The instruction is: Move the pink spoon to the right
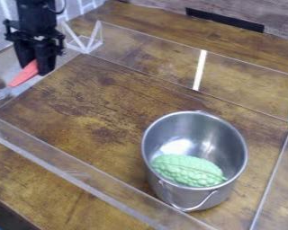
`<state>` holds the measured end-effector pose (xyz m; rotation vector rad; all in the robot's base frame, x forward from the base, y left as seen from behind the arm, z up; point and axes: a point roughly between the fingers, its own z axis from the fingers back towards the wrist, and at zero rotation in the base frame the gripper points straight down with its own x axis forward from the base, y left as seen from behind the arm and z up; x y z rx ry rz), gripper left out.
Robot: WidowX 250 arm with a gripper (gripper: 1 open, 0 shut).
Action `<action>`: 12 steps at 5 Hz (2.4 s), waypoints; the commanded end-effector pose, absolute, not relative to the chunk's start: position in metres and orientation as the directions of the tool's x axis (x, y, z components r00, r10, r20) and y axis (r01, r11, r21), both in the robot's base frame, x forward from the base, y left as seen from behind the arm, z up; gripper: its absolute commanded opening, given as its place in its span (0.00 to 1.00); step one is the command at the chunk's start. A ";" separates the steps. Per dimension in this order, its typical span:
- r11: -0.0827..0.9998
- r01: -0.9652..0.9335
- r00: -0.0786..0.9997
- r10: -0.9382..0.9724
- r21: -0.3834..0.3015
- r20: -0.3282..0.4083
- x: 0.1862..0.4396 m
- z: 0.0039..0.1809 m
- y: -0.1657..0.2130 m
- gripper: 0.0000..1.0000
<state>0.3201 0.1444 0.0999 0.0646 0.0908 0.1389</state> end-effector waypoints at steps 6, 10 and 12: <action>0.976 -0.217 0.976 0.217 -0.034 0.017 0.395 0.152 0.007 0.00; 0.963 -0.251 0.966 0.255 -0.103 0.031 0.436 0.109 -0.044 0.00; 0.980 -0.173 0.984 0.177 -0.102 0.033 0.445 0.114 -0.041 0.00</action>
